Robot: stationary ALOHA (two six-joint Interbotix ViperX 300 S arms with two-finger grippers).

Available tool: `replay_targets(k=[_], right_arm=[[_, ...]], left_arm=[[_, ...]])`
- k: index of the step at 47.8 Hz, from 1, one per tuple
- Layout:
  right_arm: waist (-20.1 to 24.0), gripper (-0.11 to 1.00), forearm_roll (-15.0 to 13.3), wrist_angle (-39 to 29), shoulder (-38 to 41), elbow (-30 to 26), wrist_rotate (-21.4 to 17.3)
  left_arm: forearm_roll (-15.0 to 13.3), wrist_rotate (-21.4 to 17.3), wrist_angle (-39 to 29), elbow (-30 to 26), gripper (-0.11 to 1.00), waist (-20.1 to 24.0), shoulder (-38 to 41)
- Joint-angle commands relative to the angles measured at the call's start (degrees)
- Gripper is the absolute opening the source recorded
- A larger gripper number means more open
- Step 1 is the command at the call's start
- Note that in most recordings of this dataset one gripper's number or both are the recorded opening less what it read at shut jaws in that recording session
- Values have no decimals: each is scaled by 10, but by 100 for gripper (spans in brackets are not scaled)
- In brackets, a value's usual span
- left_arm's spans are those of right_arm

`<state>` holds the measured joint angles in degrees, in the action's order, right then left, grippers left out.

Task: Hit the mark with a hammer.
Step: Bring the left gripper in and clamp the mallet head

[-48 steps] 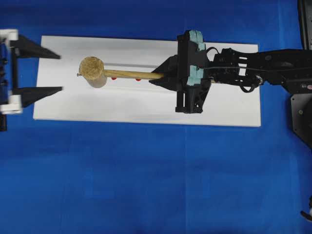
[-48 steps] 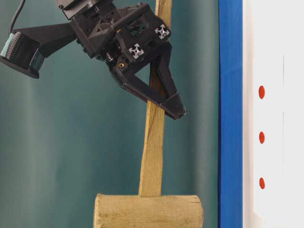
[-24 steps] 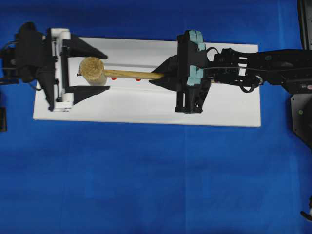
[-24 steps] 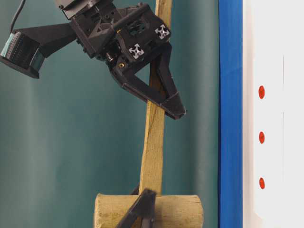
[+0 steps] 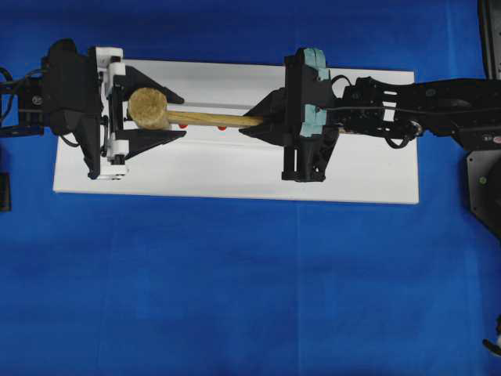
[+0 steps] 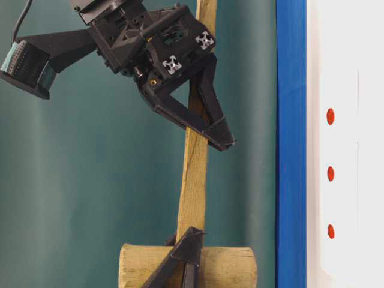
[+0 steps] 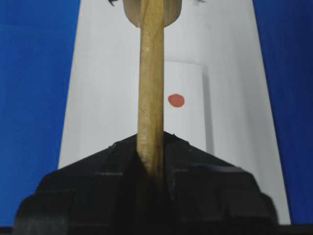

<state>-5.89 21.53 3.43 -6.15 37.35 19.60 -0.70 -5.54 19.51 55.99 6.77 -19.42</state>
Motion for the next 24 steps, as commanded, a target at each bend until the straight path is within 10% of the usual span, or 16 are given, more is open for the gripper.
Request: replay_targets(k=[1, 24], right_arm=[[0, 1, 0, 3, -9, -17, 1], [1, 1, 0, -10, -8, -17, 1]], left_arm=[[1, 0, 3, -10, 43, -1, -6], [1, -2, 2, -8, 44, -1, -8]])
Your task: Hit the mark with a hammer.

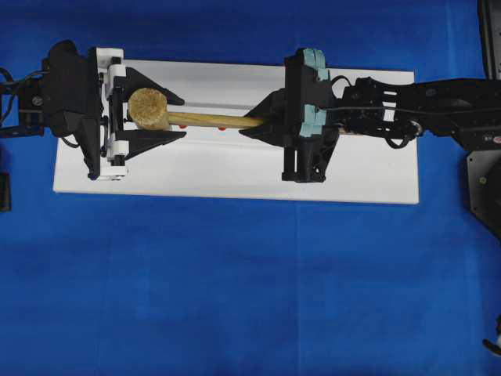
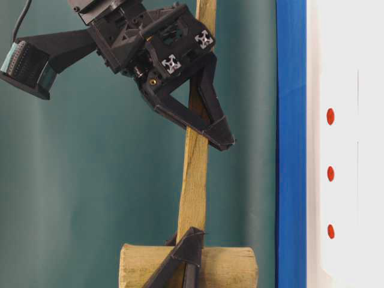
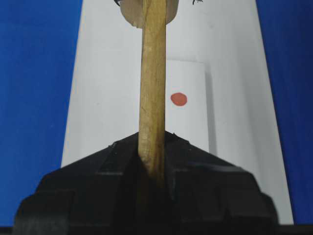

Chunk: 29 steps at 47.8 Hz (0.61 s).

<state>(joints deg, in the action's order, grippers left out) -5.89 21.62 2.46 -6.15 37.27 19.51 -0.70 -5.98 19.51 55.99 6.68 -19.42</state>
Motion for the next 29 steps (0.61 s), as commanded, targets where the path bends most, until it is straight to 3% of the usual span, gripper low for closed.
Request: replay_targets(k=[1, 7, 10, 15, 24, 27, 29], right_arm=[[0, 1, -2, 1, -9, -15, 2], [1, 1, -2, -1, -8, -16, 0], [1, 6, -1, -4, -9, -17, -4], [1, 29, -1, -6, -8, -17, -9], [4, 84, -1, -3, -18, -12, -7], [5, 93, -1, -2, -22, -12, -6], [6, 92, -1, -1, -26, -12, -4]], left_arm=[[1, 4, 2, -8, 44, 0, -7], [1, 7, 0, -7, 44, 0, -7], [1, 8, -4, -8, 44, 0, -8], [0, 10, -8, -8, 44, 0, -8], [-2, 11, -11, -8, 44, 0, -9], [-2, 16, -11, -8, 44, 0, -8], [-2, 22, -11, -8, 44, 0, -9]])
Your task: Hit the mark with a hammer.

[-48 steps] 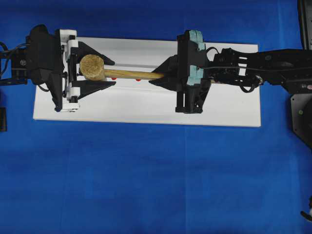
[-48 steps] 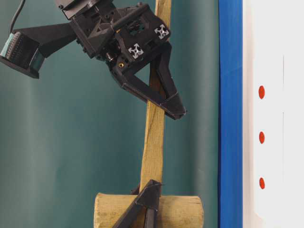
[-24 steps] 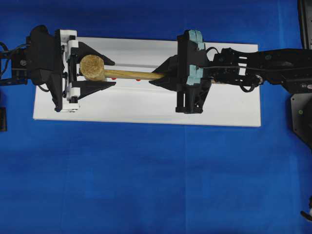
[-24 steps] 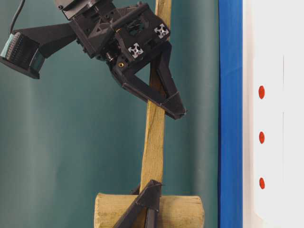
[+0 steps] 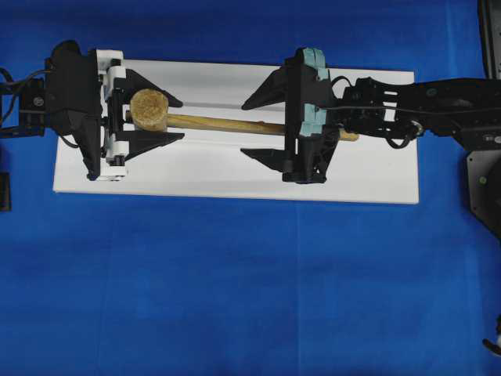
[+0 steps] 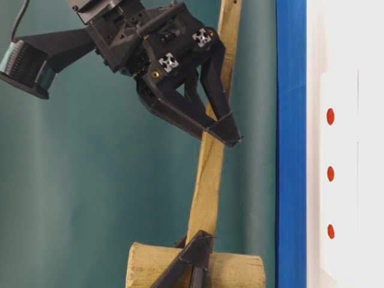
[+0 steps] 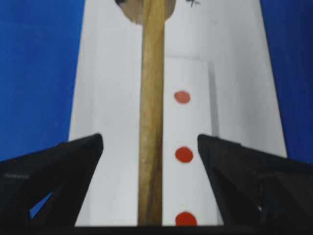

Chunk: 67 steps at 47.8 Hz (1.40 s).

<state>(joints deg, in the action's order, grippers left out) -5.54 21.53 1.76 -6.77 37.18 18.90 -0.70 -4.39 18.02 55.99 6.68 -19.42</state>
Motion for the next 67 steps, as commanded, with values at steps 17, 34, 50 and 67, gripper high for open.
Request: replay_targets(k=[17, 34, 50, 67], right_arm=[[3, 89, -33, 24, -30, -10, 30], [3, 89, -51, 25, -30, -10, 40], [3, 89, -65, 25, -18, -13, 41], [3, 83, -86, 31, 16, -19, 41]], left_arm=[[-3, 267, -6, -12, 44, -17, -34], [-2, 666, -32, 0, 44, -21, -51], [2, 732, -41, -1, 44, -38, -52], [2, 738, -40, -8, 44, -41, -51]])
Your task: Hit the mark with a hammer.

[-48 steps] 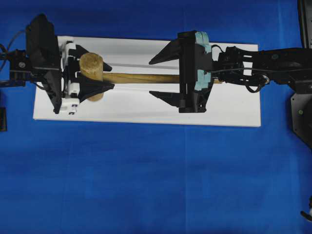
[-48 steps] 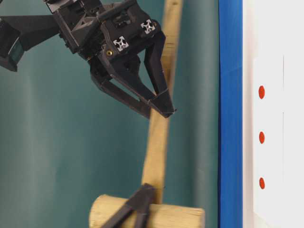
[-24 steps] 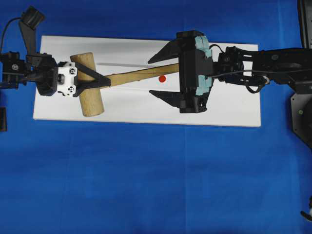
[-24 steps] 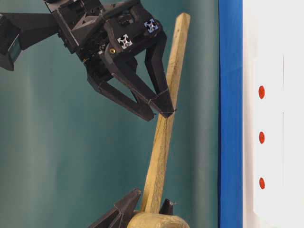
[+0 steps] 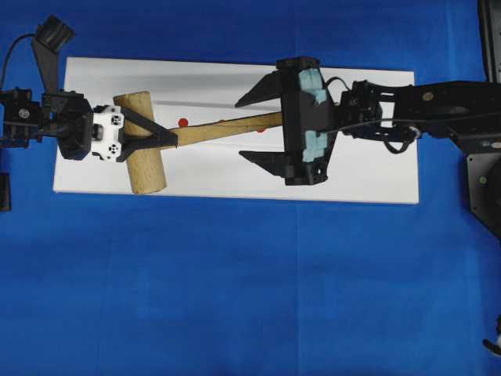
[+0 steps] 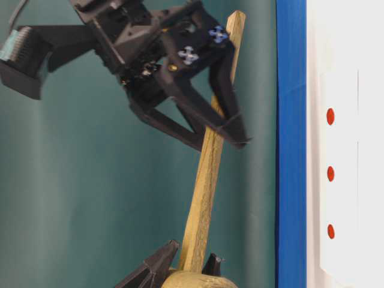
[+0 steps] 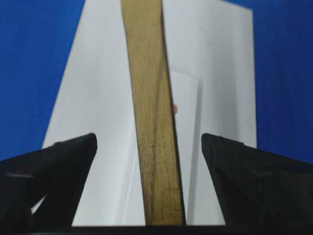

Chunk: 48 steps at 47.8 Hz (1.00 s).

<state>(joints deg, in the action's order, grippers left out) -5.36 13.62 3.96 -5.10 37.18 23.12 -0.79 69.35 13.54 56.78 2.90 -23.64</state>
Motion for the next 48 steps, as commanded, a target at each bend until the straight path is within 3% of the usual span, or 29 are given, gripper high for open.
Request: replay_targets(k=[1, 11, 15, 48], right_arm=[[1, 79, -10, 9, 0, -20, -1], [1, 21, -14, 6, 1, -21, 2], [1, 8, -14, 4, 1, -21, 3], [3, 8, -12, -5, 1, -21, -4]], left_arm=[[3, 1, 4, -17, 44, -4, -10], [3, -10, 4, -18, 44, -8, -9], [3, -14, 4, -18, 44, -7, -10], [3, -22, -55, -20, 46, -4, -45]])
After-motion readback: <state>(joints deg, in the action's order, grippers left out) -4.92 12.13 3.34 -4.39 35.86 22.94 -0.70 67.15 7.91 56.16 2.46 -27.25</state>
